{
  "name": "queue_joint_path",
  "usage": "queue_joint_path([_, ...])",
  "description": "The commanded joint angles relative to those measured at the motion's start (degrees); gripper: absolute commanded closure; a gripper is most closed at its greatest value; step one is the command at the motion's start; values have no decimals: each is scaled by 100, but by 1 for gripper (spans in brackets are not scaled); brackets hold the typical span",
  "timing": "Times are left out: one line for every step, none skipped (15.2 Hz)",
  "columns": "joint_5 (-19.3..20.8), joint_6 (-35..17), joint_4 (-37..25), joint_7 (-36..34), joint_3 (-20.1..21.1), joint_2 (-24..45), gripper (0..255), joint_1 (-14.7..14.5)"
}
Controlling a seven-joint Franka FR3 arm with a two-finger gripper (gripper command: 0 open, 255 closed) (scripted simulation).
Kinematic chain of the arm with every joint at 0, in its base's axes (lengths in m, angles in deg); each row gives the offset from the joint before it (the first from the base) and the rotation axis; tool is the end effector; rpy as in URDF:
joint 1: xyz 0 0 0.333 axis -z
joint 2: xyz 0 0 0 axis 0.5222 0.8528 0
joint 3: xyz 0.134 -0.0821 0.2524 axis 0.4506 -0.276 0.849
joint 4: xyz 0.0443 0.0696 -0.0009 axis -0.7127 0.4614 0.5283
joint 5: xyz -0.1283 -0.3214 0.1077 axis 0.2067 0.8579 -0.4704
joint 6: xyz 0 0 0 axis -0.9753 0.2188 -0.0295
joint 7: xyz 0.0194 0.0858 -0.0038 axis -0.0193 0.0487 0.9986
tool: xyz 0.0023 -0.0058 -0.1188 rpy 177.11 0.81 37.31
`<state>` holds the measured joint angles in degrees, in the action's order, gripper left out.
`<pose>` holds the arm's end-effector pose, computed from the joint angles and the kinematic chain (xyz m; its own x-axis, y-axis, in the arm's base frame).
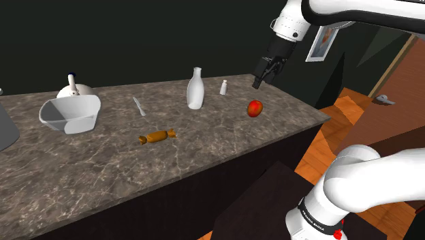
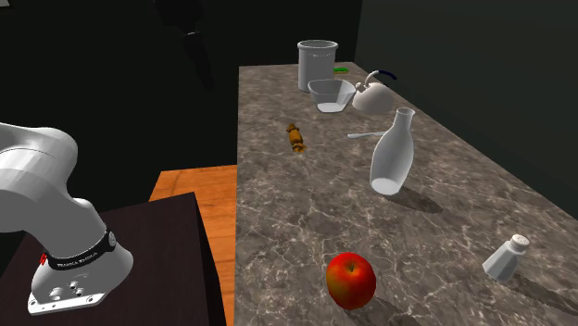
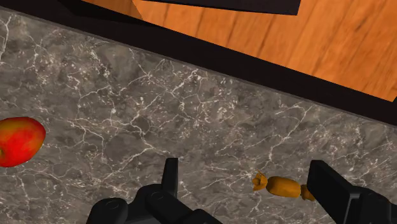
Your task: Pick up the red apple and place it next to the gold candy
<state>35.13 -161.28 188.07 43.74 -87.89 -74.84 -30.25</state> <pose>0.3131 0.0064 0.5977 0.9864 0.0496 0.1568 0.0568 -0.9975 -0.0415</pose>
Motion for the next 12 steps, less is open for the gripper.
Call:
queue_joint_path([0,0,0,0,0,0,0,0])
queue_joint_path([65,-110,59,117,-87,60,0,34])
queue_joint_path([130,-222,111,233,-175,127,0,68])
queue_joint_path([192,-335,157,348,-262,200,0,102])
queue_joint_path([254,-449,195,462,-350,281,0,136])
queue_joint_path([314,-564,227,575,-439,368,0,169])
queue_joint_path([372,-679,252,687,-528,461,0,201])
queue_joint_path([427,-796,270,799,-617,561,0,232])
queue_joint_path([480,-913,281,910,-705,668,0,264])
queue_joint_path([529,-1029,285,1021,-793,781,0,294])
queue_joint_path([576,-1146,282,1131,-882,900,0,323])
queue_joint_path([619,-1263,271,1242,-971,1024,0,350])
